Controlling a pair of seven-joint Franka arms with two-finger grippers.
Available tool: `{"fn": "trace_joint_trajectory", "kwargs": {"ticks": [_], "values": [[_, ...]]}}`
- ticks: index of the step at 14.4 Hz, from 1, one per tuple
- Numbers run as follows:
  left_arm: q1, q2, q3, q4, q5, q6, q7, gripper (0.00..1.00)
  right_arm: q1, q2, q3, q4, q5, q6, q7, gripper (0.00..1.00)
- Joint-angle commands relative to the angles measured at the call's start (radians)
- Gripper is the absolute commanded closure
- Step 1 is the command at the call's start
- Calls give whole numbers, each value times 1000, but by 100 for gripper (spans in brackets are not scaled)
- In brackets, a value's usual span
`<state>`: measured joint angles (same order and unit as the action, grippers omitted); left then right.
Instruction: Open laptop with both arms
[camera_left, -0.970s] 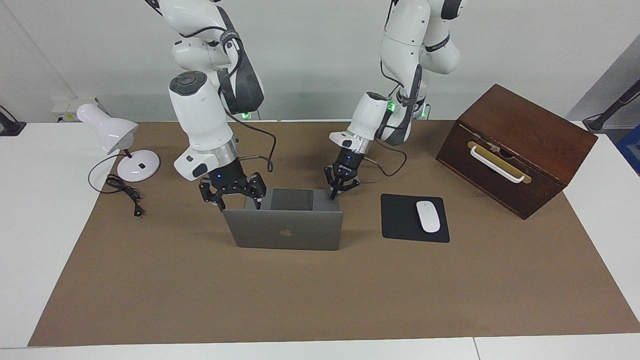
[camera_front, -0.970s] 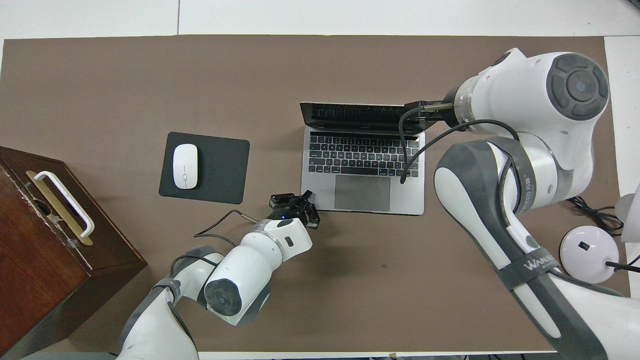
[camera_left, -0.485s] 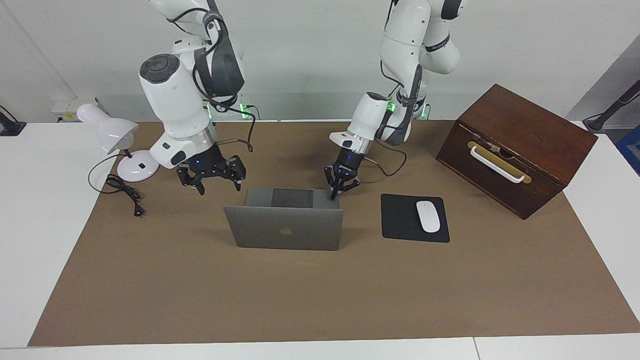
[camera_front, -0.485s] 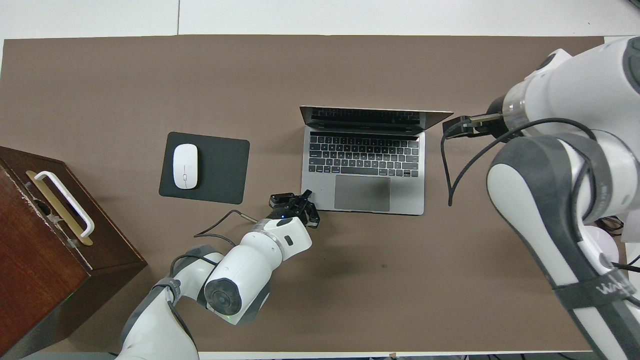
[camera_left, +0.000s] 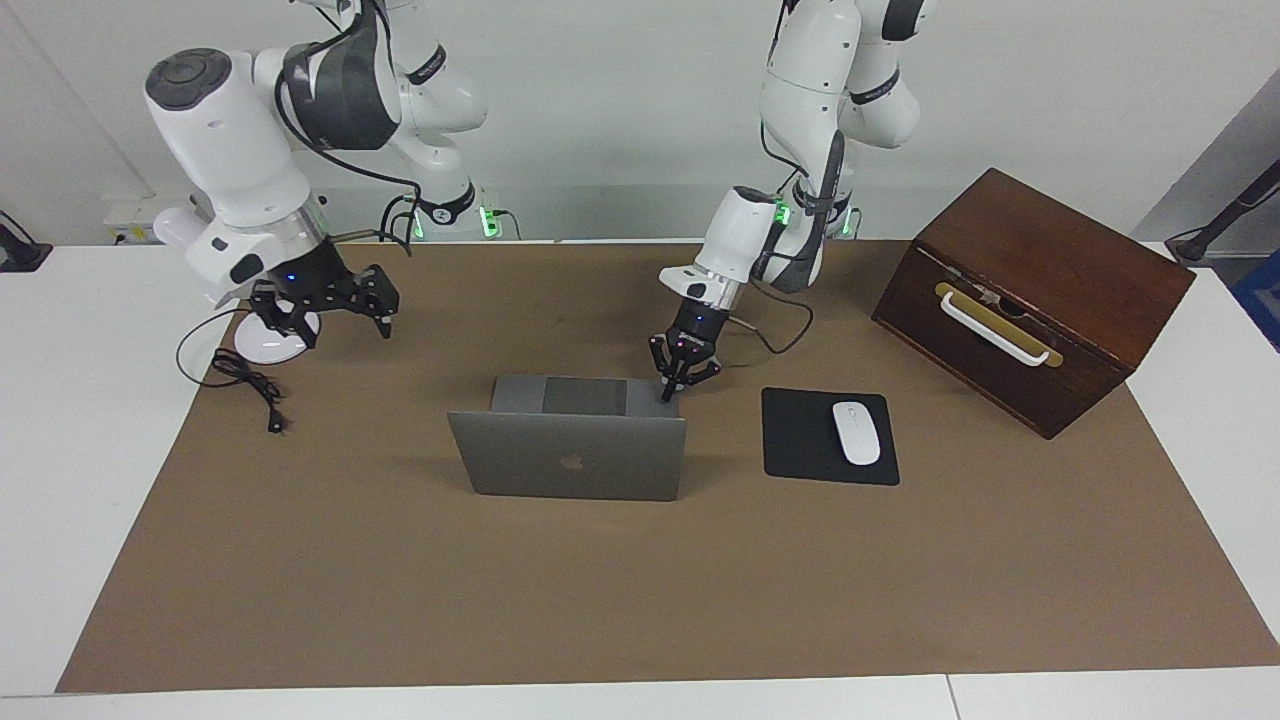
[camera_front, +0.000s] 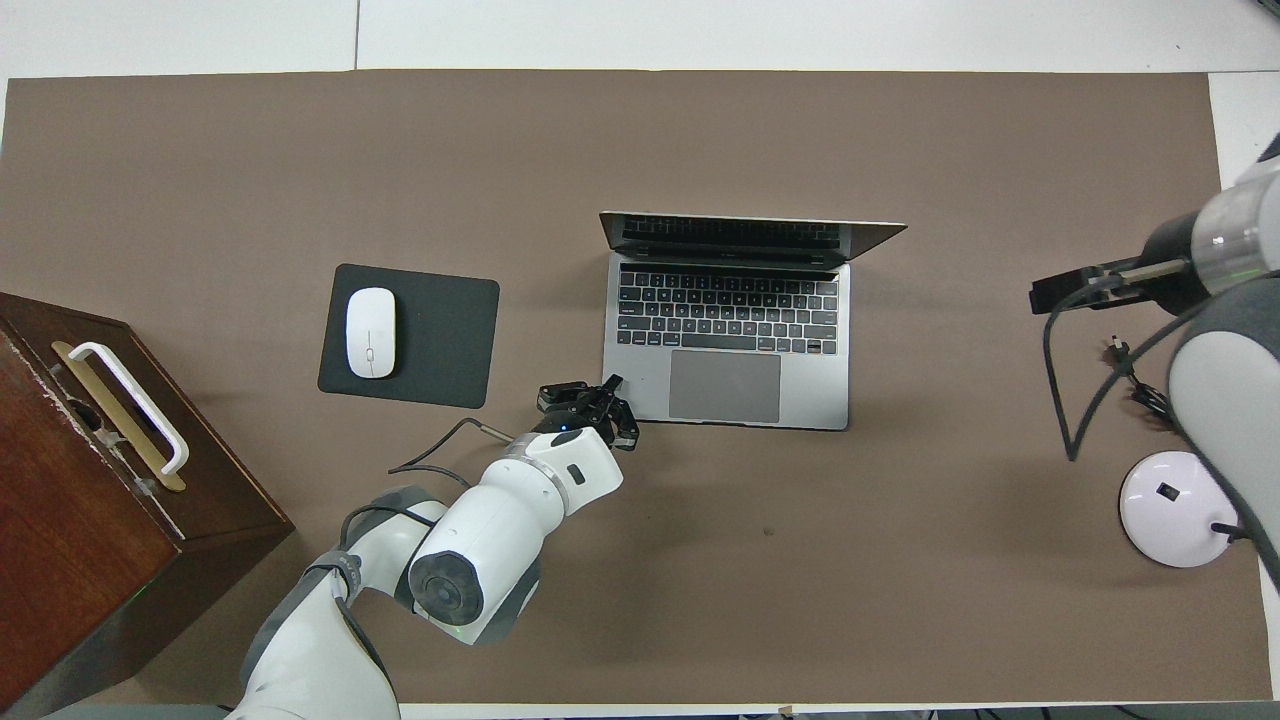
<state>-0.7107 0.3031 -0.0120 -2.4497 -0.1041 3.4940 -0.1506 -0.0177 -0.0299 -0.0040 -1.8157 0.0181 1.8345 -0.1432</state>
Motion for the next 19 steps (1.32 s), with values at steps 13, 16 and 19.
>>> {"fn": "trace_joint_trajectory", "kwargs": {"ticks": [13, 16, 19], "values": [[30, -125, 4, 64, -9, -255, -47, 100, -34, -84, 22, 91, -4, -93, 63, 0], [54, -198, 7, 89, -11, -409, -47, 100, -34, -77, 22, 110, -12, -109, 63, 0], [65, -266, 15, 165, -11, -654, -47, 100, -36, -79, 22, 107, -15, -107, 63, 0]]}}
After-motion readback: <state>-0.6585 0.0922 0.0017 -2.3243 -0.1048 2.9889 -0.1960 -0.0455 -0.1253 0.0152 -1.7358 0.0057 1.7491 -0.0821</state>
